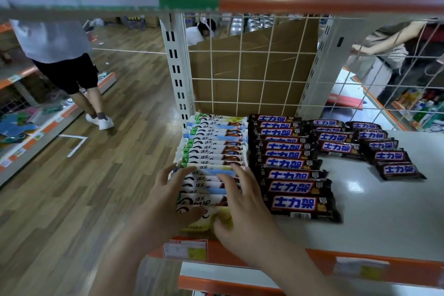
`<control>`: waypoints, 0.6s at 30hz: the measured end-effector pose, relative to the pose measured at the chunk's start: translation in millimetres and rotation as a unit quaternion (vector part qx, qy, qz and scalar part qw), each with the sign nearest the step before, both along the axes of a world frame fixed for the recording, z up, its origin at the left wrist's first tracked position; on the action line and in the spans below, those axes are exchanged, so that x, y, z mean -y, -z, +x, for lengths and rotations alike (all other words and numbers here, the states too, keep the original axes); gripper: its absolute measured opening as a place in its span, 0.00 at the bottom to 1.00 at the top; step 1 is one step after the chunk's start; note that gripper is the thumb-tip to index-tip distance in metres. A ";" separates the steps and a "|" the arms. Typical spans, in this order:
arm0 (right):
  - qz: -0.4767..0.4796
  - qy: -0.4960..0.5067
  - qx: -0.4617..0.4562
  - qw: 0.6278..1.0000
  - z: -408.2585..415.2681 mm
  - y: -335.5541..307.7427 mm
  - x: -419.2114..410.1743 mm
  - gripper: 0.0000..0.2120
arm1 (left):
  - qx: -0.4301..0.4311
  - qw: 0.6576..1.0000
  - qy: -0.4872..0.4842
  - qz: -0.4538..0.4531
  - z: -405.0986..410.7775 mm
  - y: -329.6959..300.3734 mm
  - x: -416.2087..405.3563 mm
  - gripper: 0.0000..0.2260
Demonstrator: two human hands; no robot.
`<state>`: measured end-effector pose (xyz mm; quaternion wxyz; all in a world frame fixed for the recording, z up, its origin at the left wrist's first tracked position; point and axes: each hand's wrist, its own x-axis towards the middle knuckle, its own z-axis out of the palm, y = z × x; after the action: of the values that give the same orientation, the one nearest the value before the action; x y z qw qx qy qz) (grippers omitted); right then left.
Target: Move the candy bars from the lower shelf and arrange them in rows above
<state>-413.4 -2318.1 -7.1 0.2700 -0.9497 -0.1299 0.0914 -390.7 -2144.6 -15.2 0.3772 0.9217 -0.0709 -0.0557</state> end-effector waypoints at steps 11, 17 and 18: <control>0.038 0.039 -0.007 0.998 -4.2 3.6 -11.9 0.31 | 0.009 1.000 0.005 -0.017 1.3 5.1 -1.4 0.32; 0.074 0.021 0.009 0.997 -9.3 2.3 -2.2 0.29 | 0.029 0.999 -0.005 -0.043 -4.1 4.4 1.0 0.29; 0.090 0.019 0.002 0.996 -11.9 2.8 1.4 0.28 | 0.042 0.998 -0.011 -0.043 -6.3 5.0 1.5 0.28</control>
<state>-425.3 -2319.5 -9.9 0.3556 -0.9241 -0.1203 0.0719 -397.0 -2146.0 -20.1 0.4142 0.9067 -0.0788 -0.0096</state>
